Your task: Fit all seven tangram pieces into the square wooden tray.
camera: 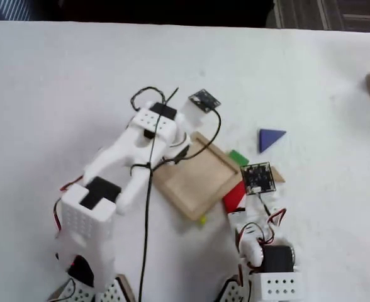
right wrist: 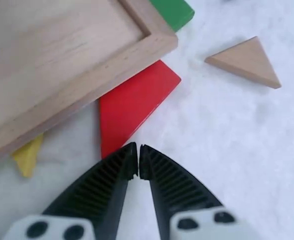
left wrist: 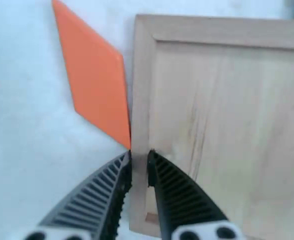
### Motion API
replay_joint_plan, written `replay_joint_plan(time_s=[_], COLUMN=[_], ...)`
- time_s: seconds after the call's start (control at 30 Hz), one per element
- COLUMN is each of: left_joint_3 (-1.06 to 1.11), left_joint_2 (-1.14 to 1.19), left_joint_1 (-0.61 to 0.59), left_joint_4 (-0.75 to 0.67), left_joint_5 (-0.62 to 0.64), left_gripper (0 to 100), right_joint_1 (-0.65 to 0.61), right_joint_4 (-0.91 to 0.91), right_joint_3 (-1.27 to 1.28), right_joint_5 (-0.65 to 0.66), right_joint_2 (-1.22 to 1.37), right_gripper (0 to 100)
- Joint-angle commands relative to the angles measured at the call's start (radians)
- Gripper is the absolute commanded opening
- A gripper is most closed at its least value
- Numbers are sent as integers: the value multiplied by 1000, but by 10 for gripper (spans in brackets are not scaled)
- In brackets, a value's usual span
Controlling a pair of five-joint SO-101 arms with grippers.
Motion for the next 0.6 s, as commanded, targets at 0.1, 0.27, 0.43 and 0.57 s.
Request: replay_joint_plan(time_s=[0.1, 0.27, 0.43, 0.57], left_joint_3=[3, 3, 5, 5], left_joint_2=[4, 4, 4, 4], left_joint_1=[-196, -340, -463, -521], left_joint_4=[29, 28, 28, 28], left_joint_5=[2, 75, 157, 163], left_gripper=[31, 31, 31, 31], right_joint_1=[4, 4, 4, 4], right_joint_4=[7, 7, 7, 7], right_joint_3=[8, 8, 8, 8], right_joint_5=[-6, -6, -6, -5], right_joint_2=[-12, -12, -12, -12], right_gripper=[18, 18, 18, 18])
